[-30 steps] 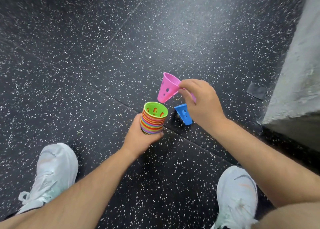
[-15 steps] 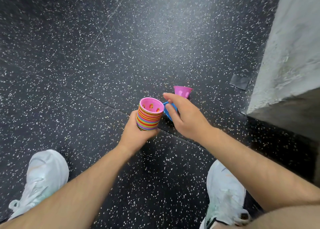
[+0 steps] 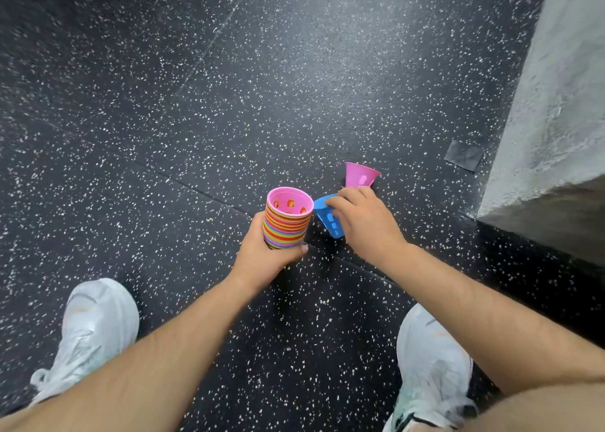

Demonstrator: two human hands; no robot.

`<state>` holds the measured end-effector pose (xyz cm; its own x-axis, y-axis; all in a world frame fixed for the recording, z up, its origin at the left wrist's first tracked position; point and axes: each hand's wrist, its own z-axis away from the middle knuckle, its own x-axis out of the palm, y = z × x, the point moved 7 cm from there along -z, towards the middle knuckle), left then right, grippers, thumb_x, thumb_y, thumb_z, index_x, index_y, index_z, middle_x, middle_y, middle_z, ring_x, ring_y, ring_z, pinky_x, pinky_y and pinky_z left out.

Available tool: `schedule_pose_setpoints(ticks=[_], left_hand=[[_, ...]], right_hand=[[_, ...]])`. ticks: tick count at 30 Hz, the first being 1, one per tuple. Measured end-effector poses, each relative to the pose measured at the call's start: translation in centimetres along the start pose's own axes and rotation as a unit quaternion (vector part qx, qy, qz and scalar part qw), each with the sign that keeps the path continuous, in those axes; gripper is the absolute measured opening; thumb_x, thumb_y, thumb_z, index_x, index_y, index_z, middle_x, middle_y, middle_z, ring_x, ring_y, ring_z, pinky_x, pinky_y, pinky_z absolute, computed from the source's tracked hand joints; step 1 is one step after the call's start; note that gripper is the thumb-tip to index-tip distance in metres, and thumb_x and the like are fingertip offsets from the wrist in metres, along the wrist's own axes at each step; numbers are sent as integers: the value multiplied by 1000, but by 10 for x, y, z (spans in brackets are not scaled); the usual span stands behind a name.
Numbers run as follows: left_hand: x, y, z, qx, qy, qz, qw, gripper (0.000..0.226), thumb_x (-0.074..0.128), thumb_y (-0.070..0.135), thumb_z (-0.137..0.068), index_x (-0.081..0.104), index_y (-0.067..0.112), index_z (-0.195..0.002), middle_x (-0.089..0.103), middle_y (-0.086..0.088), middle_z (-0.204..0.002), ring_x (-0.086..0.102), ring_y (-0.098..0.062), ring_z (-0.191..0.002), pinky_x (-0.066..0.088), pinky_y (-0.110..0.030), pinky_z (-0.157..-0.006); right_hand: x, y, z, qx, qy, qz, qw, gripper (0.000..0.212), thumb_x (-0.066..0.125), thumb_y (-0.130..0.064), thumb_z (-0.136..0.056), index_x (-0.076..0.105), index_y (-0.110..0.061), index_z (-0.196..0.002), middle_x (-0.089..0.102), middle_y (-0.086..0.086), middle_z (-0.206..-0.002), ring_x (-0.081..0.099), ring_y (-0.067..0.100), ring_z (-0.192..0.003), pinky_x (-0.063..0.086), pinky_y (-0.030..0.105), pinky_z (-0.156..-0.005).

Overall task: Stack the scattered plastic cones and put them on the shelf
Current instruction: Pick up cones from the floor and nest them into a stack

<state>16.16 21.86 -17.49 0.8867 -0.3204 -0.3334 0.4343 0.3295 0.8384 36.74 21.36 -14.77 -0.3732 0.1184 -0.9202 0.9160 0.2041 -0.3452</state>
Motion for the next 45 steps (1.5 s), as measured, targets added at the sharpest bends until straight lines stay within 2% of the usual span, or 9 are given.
schedule_pose_setpoints(ticks=[8,14,20,25,27,31,36,40,45], left_hand=[[5,2,-1,4,-8,-18,1000,62,93,4,-69,56,17,-118,70,10,-98,65,8,-78,48,-9,-75],[15,11,-2,6,-19,-14,1000,68,93,22,-57,57,22,-114,73,5,-97,68,-9,-81,56,-39,-83],[31,29,-2,27,-23,-11,999,66,89,28,-53,57,26,-111,74,3,-99,71,-13,-86,58,-41,-84],[41,27,-2,22,-35,-28,999,69,90,28,-53,56,23,-113,73,6,-100,69,-5,-85,55,-30,-82],[45,27,-2,21,-39,-36,998,68,94,22,-58,56,20,-115,73,6,-100,67,-1,-82,52,-24,-80],[49,27,-2,25,-37,-32,998,63,93,4,-67,56,18,-116,71,9,-99,64,8,-78,49,-10,-74],[46,25,-5,20,-36,-22,999,65,95,13,-62,56,22,-114,72,8,-99,67,3,-83,51,-16,-79],[36,20,-6,10,-22,-17,1000,66,96,14,-60,55,26,-110,72,8,-98,67,0,-84,52,-22,-82],[23,12,-10,-6,-10,-22,1000,66,97,14,-62,57,21,-115,72,8,-99,67,1,-84,53,-21,-83]], right_hand=[[-78,9,-8,114,173,-167,964,16,60,-14,-99,72,-10,-108,58,7,-114,55,28,-106,45,29,-92],[-105,-11,-11,63,218,-213,950,16,64,-9,-97,74,-5,-109,62,11,-110,60,19,-101,50,28,-88],[-81,-24,5,20,104,-258,960,22,67,-13,-94,71,-7,-115,64,6,-113,60,15,-107,48,29,-97],[-68,7,18,145,68,-315,935,30,59,-22,-97,62,-14,-125,63,-4,-117,61,7,-105,50,33,-95],[-67,25,17,171,79,-280,941,26,58,-18,-96,63,-15,-121,62,-3,-116,58,10,-104,48,33,-94],[-48,54,11,201,-6,-201,959,42,56,-18,-98,52,-18,-140,49,0,-145,41,18,-136,30,34,-118],[-28,67,-10,186,-121,-130,966,61,53,-31,-101,28,-30,-156,26,-6,-163,24,23,-147,24,44,-121],[-9,63,-31,166,-153,-96,969,58,54,-30,-100,32,-23,-154,36,-2,-158,32,28,-141,32,47,-116],[-3,59,-38,186,-129,-105,968,20,49,-21,-102,56,-17,-121,57,2,-121,51,24,-112,44,39,-92]])
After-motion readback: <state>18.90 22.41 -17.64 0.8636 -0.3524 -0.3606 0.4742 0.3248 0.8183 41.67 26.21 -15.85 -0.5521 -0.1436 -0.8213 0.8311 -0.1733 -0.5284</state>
